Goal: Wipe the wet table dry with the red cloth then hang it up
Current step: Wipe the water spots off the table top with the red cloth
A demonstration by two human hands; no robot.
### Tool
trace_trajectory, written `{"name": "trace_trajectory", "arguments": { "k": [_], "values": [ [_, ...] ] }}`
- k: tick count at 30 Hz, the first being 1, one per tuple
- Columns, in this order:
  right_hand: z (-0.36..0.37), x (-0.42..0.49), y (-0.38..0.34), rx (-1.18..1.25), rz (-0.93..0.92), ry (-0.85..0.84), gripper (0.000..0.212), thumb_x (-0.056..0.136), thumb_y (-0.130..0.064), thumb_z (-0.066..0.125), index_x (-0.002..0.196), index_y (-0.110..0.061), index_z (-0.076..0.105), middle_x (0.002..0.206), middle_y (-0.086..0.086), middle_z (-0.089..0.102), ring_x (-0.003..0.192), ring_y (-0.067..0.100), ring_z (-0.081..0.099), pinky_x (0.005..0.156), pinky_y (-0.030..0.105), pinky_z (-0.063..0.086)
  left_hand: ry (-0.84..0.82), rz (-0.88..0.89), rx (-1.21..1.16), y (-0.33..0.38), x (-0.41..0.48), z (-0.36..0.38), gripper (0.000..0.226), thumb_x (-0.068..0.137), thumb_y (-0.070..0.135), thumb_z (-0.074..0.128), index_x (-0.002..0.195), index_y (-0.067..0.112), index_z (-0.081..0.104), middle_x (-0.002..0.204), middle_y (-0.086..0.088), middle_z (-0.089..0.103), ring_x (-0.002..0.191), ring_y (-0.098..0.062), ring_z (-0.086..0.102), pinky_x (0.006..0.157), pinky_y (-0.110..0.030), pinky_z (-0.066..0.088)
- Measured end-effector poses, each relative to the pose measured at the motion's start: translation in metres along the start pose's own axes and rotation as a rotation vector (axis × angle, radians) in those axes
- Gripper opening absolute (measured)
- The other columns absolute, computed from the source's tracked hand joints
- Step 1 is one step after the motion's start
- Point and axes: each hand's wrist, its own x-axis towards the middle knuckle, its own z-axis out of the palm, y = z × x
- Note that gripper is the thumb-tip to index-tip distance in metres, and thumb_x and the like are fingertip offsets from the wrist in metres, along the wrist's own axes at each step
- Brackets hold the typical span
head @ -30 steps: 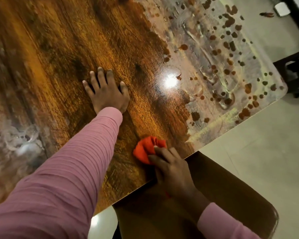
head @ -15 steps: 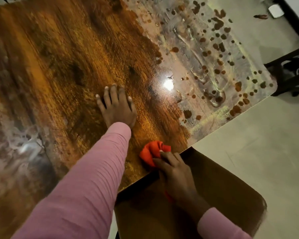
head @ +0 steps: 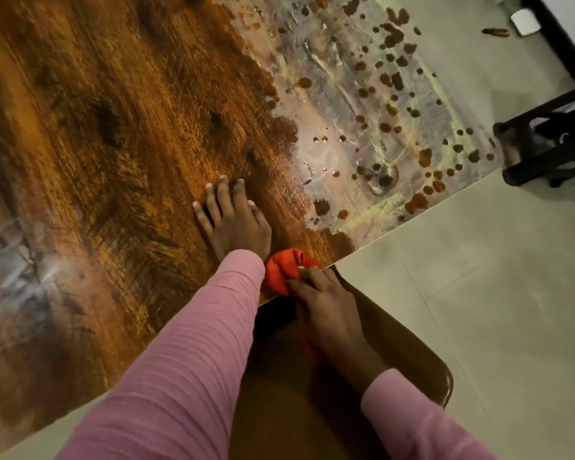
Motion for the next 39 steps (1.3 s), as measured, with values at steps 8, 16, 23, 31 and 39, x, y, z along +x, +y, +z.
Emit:
{"name": "trace_trajectory", "arguments": {
  "k": [8,16,23,31,39],
  "values": [
    [-0.044,0.048,0.104,0.02,0.499,0.274,0.034,0.079,-0.012,0.058,0.109,-0.02,0.07,0.109,0.003,0.059,0.093,0.027,0.058,0.073,0.029,0.043,-0.037,-0.034,0.139,0.003,0.003,0.014,0.057,0.096,0.041,0.025,0.147,0.017,0.033,0.159,-0.011,0.022,0.148,-0.03,0.011,0.119,-0.05,0.0],
    [-0.033,0.037,0.092,0.062,0.006,0.038,0.035,0.077,-0.019,0.069,0.112,-0.021,0.068,0.111,0.001,0.059,0.095,0.024,0.057,0.067,0.032,0.054,-0.081,-0.054,0.204,0.004,0.004,0.013,0.063,0.094,0.046,0.022,0.151,0.02,0.024,0.161,-0.008,0.013,0.149,-0.028,0.005,0.12,-0.048,-0.004],
    [-0.056,0.081,0.136,0.13,0.45,0.265,0.028,0.084,-0.015,0.059,0.11,-0.017,0.069,0.11,0.004,0.058,0.092,0.024,0.058,0.074,0.024,0.038,-0.081,-0.074,0.173,0.006,0.004,0.014,0.064,0.093,0.046,0.026,0.151,0.02,0.025,0.161,-0.008,0.014,0.149,-0.027,0.004,0.12,-0.048,-0.003],
    [-0.024,0.057,0.07,0.117,-0.077,0.079,0.036,0.079,-0.02,0.067,0.115,-0.021,0.066,0.114,-0.001,0.061,0.097,0.022,0.054,0.06,0.029,0.051,-0.04,-0.071,0.189,0.005,0.006,0.017,0.064,0.09,0.046,0.029,0.149,0.02,0.03,0.159,-0.01,0.021,0.148,-0.03,0.01,0.12,-0.049,0.002],
    [-0.052,0.11,0.124,0.062,0.459,0.28,0.032,0.083,-0.016,0.06,0.114,-0.021,0.068,0.112,0.003,0.061,0.101,0.026,0.054,0.075,0.03,0.042,-0.05,-0.067,0.187,0.007,0.005,0.015,0.064,0.092,0.046,0.026,0.15,0.02,0.028,0.16,-0.009,0.019,0.148,-0.029,0.009,0.119,-0.047,-0.002]
  ]
}}
